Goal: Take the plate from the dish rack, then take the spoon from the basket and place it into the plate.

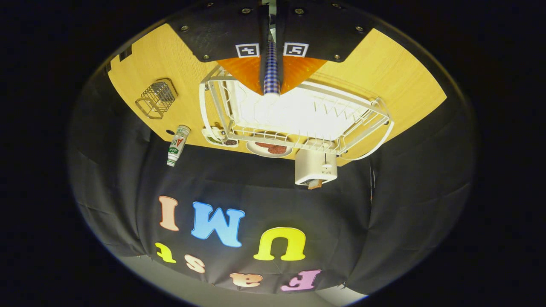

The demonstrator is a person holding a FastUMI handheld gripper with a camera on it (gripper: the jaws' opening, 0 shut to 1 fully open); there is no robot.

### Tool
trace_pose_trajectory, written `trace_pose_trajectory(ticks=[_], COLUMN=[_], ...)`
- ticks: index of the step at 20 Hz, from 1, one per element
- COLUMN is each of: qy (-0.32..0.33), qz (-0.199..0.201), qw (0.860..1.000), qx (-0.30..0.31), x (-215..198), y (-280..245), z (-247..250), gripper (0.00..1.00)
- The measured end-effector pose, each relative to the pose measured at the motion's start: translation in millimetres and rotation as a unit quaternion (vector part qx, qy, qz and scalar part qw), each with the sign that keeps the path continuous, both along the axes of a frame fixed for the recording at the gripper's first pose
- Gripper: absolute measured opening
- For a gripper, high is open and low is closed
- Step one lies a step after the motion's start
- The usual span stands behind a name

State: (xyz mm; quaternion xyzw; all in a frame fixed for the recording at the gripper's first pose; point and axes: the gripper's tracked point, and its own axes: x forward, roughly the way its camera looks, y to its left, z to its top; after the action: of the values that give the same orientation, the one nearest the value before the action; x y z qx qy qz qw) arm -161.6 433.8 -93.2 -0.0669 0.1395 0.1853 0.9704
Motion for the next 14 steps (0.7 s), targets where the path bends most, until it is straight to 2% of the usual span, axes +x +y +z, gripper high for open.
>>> trace_pose_trajectory(ticks=[11, 12, 13, 14], qy=[0.008, 0.009, 0.012, 0.014], qz=[-0.013, -0.014, -0.015, -0.014], qw=[1.0, 1.0, 1.0, 1.0], qx=[-0.002, -0.001, 0.0, 0.002], x=[-0.8, -0.1, 0.6, 0.6], y=[-16.3, -17.5, -18.7, -18.7], z=[-9.6, -10.9, -12.8, -13.0], gripper=[0.17, 0.23, 0.36, 0.36])
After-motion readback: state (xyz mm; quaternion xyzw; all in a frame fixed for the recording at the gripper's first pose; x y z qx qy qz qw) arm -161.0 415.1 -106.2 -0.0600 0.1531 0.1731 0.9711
